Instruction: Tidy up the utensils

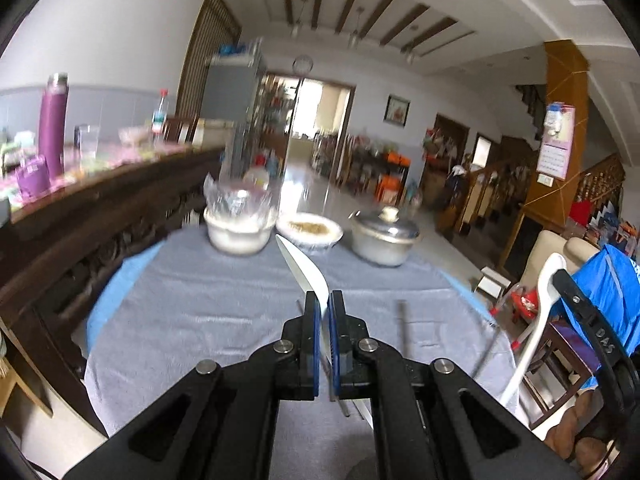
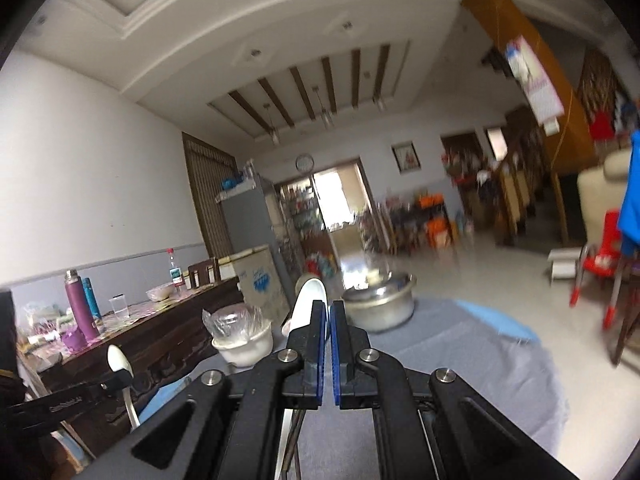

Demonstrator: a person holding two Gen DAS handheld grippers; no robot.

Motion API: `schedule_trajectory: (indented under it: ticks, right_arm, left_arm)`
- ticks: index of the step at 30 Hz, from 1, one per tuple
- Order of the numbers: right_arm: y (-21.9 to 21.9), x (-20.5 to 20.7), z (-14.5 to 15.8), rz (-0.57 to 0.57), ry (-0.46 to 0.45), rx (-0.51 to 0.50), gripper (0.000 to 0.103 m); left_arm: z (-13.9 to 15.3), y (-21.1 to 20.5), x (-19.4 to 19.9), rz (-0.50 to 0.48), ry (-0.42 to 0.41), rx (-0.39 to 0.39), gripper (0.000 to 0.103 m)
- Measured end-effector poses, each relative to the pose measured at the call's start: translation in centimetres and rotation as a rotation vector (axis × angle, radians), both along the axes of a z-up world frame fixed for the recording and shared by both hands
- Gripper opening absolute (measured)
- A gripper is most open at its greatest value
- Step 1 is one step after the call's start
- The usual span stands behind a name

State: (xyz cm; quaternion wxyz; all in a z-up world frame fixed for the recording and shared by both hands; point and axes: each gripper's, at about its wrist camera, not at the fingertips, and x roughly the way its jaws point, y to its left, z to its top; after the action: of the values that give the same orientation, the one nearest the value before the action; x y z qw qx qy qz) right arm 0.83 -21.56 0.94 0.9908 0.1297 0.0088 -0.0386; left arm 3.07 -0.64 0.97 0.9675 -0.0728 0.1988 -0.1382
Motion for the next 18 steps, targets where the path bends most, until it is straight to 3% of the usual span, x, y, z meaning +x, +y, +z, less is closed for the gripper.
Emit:
schedule_trajectory:
  ticks: [11,18]
  right_arm:
    - [5.7,-1.6,-1.9,-0.037,-0.031,-0.178,0.003]
    - [7.3,-1.4,-3.8,-0.023,-0.008,-0.237,0.003]
  left_arm:
    - [-0.9,-2.0,-5.4,0.059,-0.139,0.056,0.004]
    - [-3.1,-3.9,-6.3,0.043,-0.142,0.116,0.005]
